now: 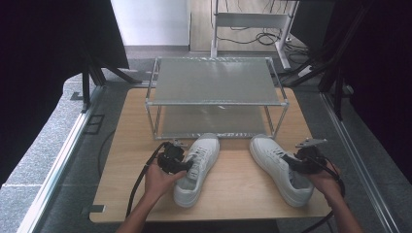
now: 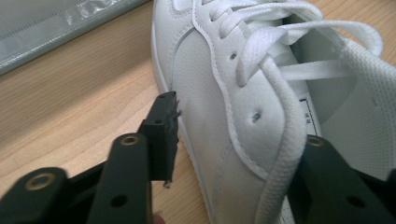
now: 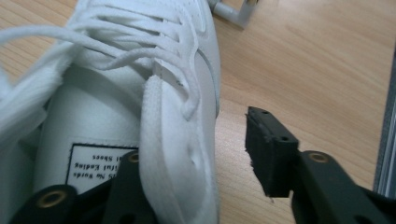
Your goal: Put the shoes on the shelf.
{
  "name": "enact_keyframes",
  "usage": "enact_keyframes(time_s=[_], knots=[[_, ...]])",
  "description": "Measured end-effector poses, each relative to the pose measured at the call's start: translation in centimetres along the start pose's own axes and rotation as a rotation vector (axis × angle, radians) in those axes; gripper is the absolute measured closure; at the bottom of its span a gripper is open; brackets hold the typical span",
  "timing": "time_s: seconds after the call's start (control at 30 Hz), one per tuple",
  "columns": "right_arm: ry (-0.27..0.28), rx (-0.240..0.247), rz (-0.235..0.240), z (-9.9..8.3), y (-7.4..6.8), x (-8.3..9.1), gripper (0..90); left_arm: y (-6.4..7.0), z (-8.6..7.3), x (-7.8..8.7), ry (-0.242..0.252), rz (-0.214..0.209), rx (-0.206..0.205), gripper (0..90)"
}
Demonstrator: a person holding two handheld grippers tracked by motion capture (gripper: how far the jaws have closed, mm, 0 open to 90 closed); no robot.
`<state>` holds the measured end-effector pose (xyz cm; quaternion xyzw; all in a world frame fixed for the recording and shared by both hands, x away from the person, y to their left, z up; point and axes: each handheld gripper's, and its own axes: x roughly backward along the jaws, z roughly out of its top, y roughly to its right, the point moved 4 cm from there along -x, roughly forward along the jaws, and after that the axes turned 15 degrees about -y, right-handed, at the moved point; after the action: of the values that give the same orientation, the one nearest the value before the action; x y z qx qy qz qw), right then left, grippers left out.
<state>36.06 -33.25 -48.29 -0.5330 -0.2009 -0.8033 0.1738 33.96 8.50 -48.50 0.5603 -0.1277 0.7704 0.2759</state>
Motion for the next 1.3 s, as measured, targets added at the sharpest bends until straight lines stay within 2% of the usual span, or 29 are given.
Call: enact_keyframes(time_s=[0.1,0.13,0.37,0.4,0.43,0.5,0.53,0.67,0.7,0.73,0.83,0.87,1.13,1.3], knots=[[-0.023,0.003,-0.019,0.1,-0.2,-0.3,65.6,0.1,0.0,0.0,-0.002,-0.012,0.006,64.1],[-0.048,0.009,-0.033,0.2,-0.4,-0.7,68.2,0.1,-0.1,0.0,-0.002,-0.009,0.005,65.0],[-0.058,0.001,-0.005,0.2,-0.3,-1.0,72.6,0.0,-0.6,-0.3,0.009,-0.003,0.03,72.7],[-0.061,0.005,0.008,0.2,-0.3,-1.0,76.0,-0.2,-0.7,-0.3,0.023,-0.02,0.041,73.2],[-0.061,0.005,0.008,0.2,-0.3,-1.0,76.0,-0.2,-0.7,-0.3,0.023,-0.02,0.041,73.9],[-0.062,0.007,0.012,0.2,-0.3,-1.0,79.2,-0.8,-1.2,-0.3,0.054,-0.066,0.075,75.5],[-0.062,0.007,0.012,0.2,-0.3,-1.0,79.2,-0.8,-1.2,-0.3,0.054,-0.066,0.075,76.7],[-0.058,-0.006,0.02,0.1,-0.1,-1.0,82.7,-2.0,-1.8,-0.2,0.07,-0.097,0.123,81.1],[-0.057,-0.006,0.018,0.1,-0.1,-1.0,84.6,-2.5,-2.0,-0.3,0.081,-0.13,0.144,82.2],[-0.057,-0.008,0.017,0.1,-0.1,-1.0,85.1,-2.7,-2.2,-0.3,0.086,-0.14,0.151,82.4],[-0.055,-0.012,0.016,0.1,-0.1,-1.0,85.8,-3.0,-2.3,-0.3,0.094,-0.15,0.158,83.4],[-0.054,-0.018,0.021,0.1,-0.1,-1.0,86.0,-3.2,-2.4,-0.4,0.103,-0.17,0.168,83.6],[-0.041,-0.032,0.047,0.0,0.1,-1.0,86.5,-3.5,-2.6,-0.5,0.145,-0.23,0.203,84.2],[-0.027,-0.044,0.071,0.0,0.2,-1.0,86.5,-3.4,-2.5,-0.4,0.157,-0.225,0.206,84.3]])
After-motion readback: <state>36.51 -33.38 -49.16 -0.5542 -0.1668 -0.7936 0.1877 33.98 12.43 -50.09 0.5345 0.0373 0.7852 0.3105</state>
